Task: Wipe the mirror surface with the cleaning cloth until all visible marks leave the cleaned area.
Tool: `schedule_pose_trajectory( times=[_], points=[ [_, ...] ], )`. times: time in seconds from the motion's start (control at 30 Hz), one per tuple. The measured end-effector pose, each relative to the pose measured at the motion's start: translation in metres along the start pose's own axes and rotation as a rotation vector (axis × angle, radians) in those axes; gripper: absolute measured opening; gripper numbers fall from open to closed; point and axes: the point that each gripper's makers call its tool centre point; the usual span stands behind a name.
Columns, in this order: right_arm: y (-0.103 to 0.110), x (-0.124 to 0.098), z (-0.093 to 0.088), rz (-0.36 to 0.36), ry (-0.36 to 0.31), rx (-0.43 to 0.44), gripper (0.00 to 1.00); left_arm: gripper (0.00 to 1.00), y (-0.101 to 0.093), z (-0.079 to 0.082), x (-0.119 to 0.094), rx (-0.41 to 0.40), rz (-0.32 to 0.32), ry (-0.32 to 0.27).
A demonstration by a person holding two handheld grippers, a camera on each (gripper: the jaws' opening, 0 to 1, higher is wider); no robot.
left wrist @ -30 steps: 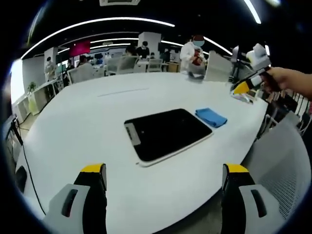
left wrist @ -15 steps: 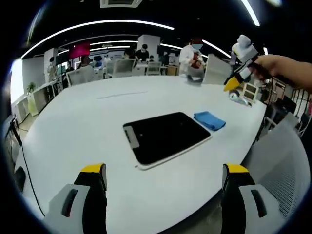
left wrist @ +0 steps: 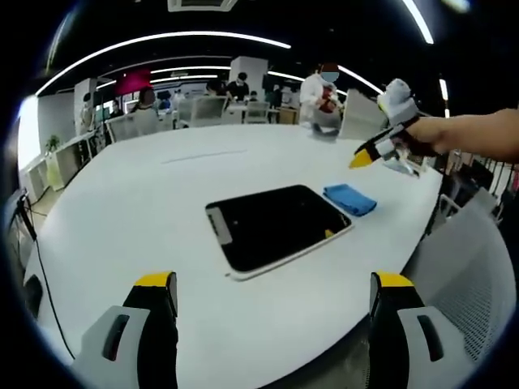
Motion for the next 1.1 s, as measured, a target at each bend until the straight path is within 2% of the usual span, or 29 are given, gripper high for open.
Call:
schedule_pose_trajectory(
  times=[0.03, 0.17, 0.4, 0.47, 0.6, 0.67, 0.8, 0.83, 0.87, 1.1],
  points=[
    [0.0, 0.002, -0.003, -0.001, -0.007, 0.002, 0.52, 0.99, 0.0, 0.0, 0.0, 0.0, 0.001, 0.0],
    [0.005, 0.014, -0.02, 0.039, 0.001, 0.099, 0.52, 0.99, 0.0, 0.0, 0.0, -0.001, 0.004, 0.001],
    [0.007, 0.026, -0.029, 0.068, -0.049, 0.152, 0.42, 0.99, 0.0, -0.002, 0.0, 0.0, 0.008, 0.007],
    [0.005, 0.032, -0.037, 0.063, -0.039, 0.192, 0.4, 0.99, 0.0, -0.002, 0.0, -0.001, 0.008, 0.009],
    [0.007, 0.04, -0.048, 0.066, -0.02, 0.213, 0.37, 0.99, -0.001, -0.004, 0.001, 0.001, 0.002, 0.018],
    [0.008, 0.044, -0.052, 0.066, -0.013, 0.214, 0.37, 0.99, 0.0, -0.004, 0.001, 0.001, 0.002, 0.021],
    [0.006, 0.045, -0.048, 0.046, -0.026, 0.207, 0.33, 0.99, -0.001, -0.005, 0.001, 0.003, -0.002, 0.025],
    [0.005, 0.045, -0.049, 0.033, -0.022, 0.188, 0.32, 0.99, -0.001, -0.006, 0.001, 0.003, -0.003, 0.026],
    [0.002, 0.046, -0.05, 0.014, -0.018, 0.135, 0.3, 0.99, -0.001, -0.006, 0.001, 0.004, -0.003, 0.026],
    [0.014, 0.045, -0.049, -0.003, -0.046, 0.023, 0.26, 0.99, -0.001, -0.006, 0.001, 0.007, -0.007, 0.032]
  ],
)
Point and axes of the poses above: the point that each gripper's makers call its tool centre point, and the gripper's own axes: x roughly forward along the fingers, y roughly to its left, z roughly out of its top, and after that the axes turned 1 degree about x, right-handed
